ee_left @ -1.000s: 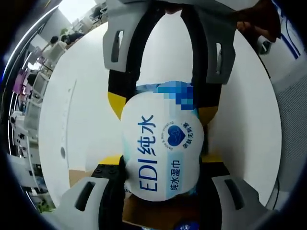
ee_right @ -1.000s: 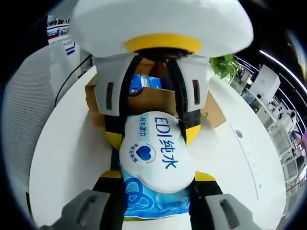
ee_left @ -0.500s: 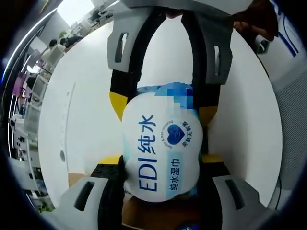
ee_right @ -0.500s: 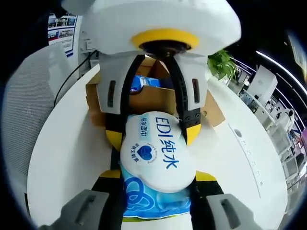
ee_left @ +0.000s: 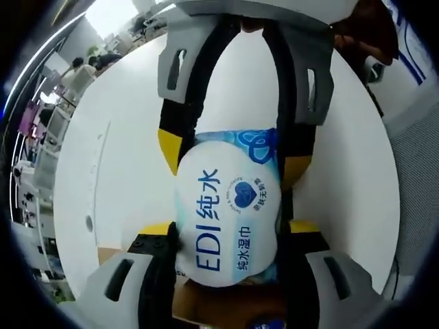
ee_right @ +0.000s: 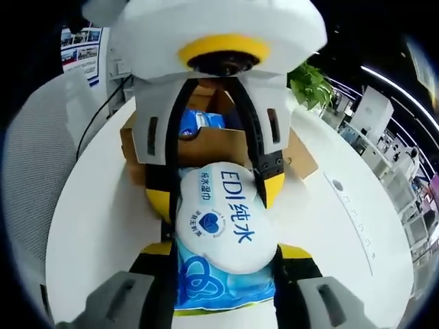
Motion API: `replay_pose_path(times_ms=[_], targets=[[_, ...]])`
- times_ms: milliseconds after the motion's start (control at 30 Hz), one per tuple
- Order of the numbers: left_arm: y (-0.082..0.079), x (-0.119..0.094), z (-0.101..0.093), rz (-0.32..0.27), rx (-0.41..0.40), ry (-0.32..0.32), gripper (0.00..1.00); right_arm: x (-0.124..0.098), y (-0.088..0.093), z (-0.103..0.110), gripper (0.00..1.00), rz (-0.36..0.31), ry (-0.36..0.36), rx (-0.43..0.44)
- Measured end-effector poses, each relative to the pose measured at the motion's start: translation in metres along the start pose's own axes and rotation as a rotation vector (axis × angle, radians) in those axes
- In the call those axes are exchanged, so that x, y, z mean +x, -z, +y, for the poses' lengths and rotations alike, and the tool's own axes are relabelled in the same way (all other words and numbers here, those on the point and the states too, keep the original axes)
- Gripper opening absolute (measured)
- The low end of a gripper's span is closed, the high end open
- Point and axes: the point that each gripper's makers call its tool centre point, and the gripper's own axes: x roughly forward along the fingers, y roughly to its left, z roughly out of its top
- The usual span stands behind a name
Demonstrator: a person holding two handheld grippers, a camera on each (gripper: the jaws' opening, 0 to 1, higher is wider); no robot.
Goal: Operate the shoe box by opening the lid, removing the specified soft item, and placing it in the target area until the item is outside and the box remains undamaged.
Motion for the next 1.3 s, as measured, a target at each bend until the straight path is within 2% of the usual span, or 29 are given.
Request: replay_pose_path(times_ms=[333, 400, 700, 1100, 1300], targets=[[-0.011, -0.015, -0.004, -0.038, 0.008, 0.004, 0.6, -0.013, -0.01, 0.001, 0.55, 0.002, 0.012, 0.004], [-0.013, -0.021, -0.01, -0.059, -0.005, 0.026, 0.6, -0.017, -0.014, 0.001, 0.55, 0.0, 0.018, 0.008], [-0.01, -0.041, -0.01, -0.096, -0.05, 0.016, 0.59, -0.025, -0.022, 0.005, 0.54, 0.021, 0.021, 0.024], [0.008, -0.068, -0.002, -0.122, -0.09, -0.035, 0.57, -0.027, -0.053, 0.004, 0.54, 0.004, 0.026, 0.014], [0.022, -0.079, 0.004, -0.121, -0.111, -0.061, 0.55, -0.024, -0.068, 0.004, 0.53, -0.004, 0.026, 0.001]])
